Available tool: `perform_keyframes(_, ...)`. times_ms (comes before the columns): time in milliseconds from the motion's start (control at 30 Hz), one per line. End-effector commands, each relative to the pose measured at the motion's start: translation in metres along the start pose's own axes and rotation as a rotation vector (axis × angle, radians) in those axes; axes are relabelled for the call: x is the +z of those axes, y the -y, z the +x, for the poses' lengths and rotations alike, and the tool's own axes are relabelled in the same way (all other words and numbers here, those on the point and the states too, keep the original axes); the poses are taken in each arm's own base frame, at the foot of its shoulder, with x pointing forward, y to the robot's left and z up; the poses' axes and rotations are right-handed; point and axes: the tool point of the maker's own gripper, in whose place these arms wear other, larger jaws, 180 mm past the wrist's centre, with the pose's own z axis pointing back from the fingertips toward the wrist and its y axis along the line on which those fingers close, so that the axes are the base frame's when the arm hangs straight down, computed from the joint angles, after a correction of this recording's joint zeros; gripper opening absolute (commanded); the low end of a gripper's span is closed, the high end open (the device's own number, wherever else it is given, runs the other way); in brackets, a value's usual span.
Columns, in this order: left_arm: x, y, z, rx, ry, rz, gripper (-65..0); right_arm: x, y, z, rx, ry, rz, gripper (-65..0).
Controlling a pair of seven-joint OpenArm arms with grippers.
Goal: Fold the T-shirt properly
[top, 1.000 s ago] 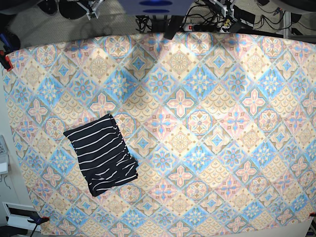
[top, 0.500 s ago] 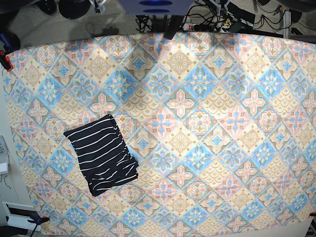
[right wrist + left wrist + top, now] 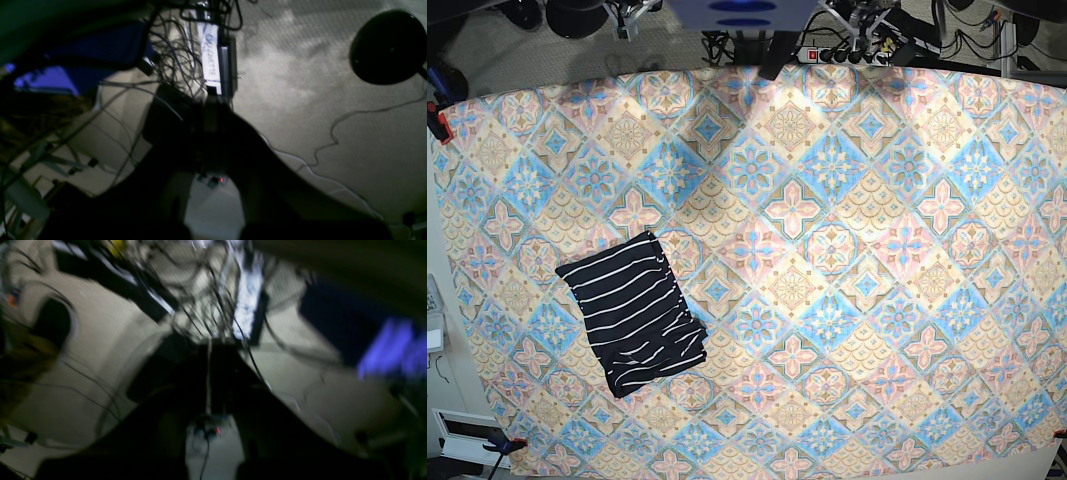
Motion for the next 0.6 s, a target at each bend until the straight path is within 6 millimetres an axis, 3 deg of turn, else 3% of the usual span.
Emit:
perform_keyframes(0, 0.0, 0.005, -0.006, -0.001, -0.013, -0.014, -65.0, 0.003, 0.004, -0.003, -0.006, -0.003, -0.003, -65.0)
perform_keyframes(167, -0.007, 0.006, 0.007, 0.004, -0.02, -0.01, -65.0, 0.002, 0.003, -0.003, -0.007, -0.002, 0.0, -65.0)
perform_keyframes(267, -0.008, 0.016, 0.007, 0.009, -0.019, -0.024, -65.0, -0.001, -0.006, -0.002, -0.014, 0.002, 0.012, -65.0)
perform_keyframes(367, -0.008, 0.017, 0.007, 0.01, -0.019, -0.026, -65.0, -0.006, -0.012, 0.019, -0.007, 0.035, 0.024, -65.0)
perform_keyframes(433, -0.008, 0.018, 0.007, 0.01, -0.019, -0.027, -65.0, -0.007, -0.014, 0.02, -0.012, 0.038, 0.026, -65.0)
perform_keyframes(567, -0.008, 0.018, 0.009, 0.01, -0.016, -0.028, -65.0, -0.016, -0.045, 0.018, -0.069, 0.052, 0.069, -65.0)
